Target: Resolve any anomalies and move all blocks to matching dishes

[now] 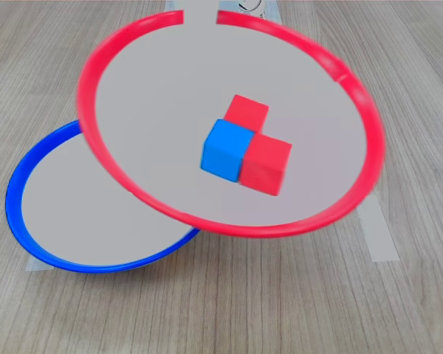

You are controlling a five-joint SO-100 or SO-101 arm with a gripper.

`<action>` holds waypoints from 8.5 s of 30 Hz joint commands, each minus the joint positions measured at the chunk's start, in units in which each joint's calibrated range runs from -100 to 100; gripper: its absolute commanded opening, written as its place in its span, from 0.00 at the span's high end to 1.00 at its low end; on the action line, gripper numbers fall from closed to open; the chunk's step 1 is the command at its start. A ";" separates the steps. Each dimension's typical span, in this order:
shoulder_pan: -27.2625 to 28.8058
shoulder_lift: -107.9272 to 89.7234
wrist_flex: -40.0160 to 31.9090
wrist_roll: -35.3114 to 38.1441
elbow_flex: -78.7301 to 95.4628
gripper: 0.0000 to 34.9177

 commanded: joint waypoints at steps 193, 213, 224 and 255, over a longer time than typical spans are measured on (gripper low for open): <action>-3.60 2.51 23.87 17.53 7.69 0.99; 14.00 33.04 23.04 17.09 -40.19 0.62; 15.04 17.52 41.20 22.52 -31.82 0.59; 8.36 0.46 13.30 45.57 20.53 0.55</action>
